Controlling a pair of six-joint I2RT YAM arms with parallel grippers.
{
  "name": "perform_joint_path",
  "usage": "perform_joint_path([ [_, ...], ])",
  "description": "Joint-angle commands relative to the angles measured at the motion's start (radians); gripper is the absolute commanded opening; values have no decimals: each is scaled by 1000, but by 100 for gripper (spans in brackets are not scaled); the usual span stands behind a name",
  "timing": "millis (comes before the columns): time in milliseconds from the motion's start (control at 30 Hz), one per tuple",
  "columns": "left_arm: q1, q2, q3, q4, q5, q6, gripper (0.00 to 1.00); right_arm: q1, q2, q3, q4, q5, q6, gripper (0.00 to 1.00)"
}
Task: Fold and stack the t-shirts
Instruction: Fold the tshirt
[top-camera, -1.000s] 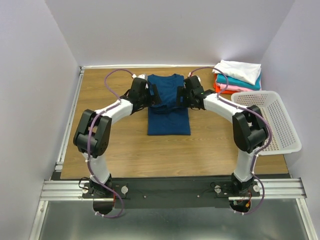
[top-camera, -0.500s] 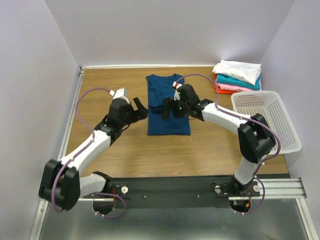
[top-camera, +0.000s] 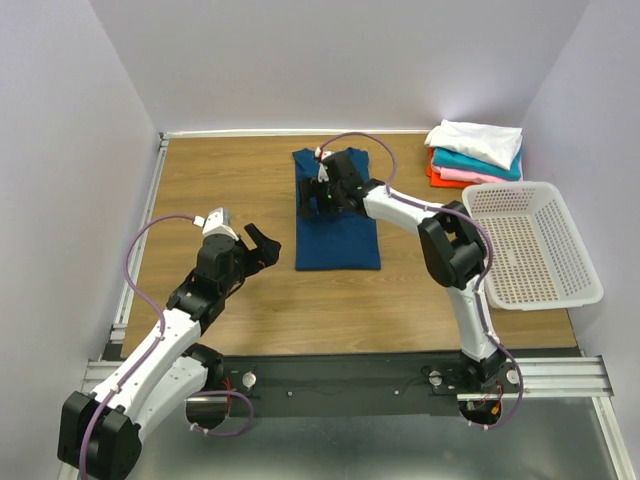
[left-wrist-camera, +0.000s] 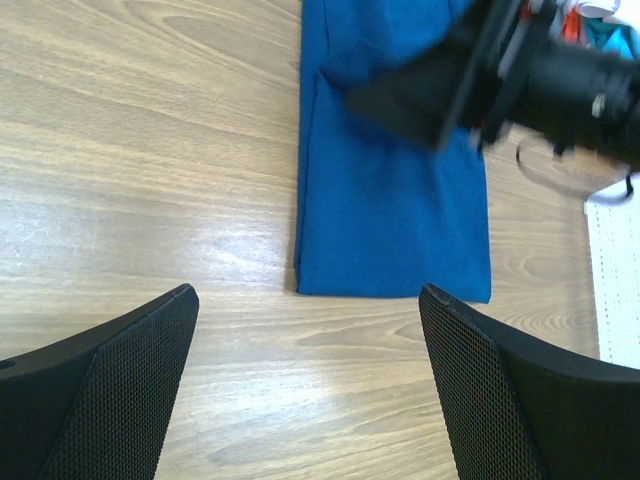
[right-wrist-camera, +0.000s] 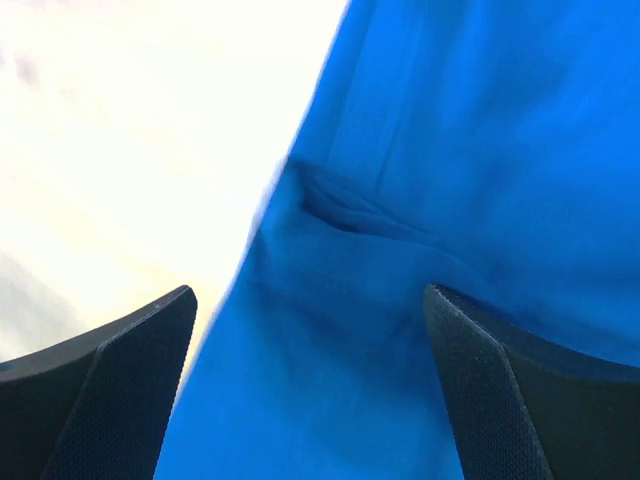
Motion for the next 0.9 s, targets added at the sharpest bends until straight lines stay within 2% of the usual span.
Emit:
perform_joint_path([
  [0, 7, -26, -26, -18, -10, -20, 98, -15, 66, 137, 21, 105, -18, 100],
  [133, 9, -7, -45, 16, 18, -20, 98, -24, 82, 188, 19, 142, -5, 100],
  [233, 7, 25, -46, 37, 32, -17, 98, -26, -8, 151, 21, 210, 8, 100],
  [300, 7, 56, -54, 81, 69, -10, 98, -26, -87, 57, 24, 273, 41, 100],
  [400, 7, 109, -74, 157, 132, -12, 98, -35, -290, -123, 27, 457, 116, 100],
  [433, 6, 126, -75, 174, 141, -15, 98, -38, -291, -170, 27, 488, 142, 100],
  [467, 6, 143, -77, 190, 150, -17, 98, -43, -376, -230, 27, 511, 167, 100],
  [567, -5, 247, -74, 270, 188, -13, 98, -67, -524, -483, 28, 539, 257, 100],
  [700, -20, 367, -46, 321, 216, 3, 98, -113, -700, -707, 39, 583, 377, 100],
  [867, -31, 519, -9, 372, 222, 32, 97, -133, -843, -853, 51, 564, 402, 100],
])
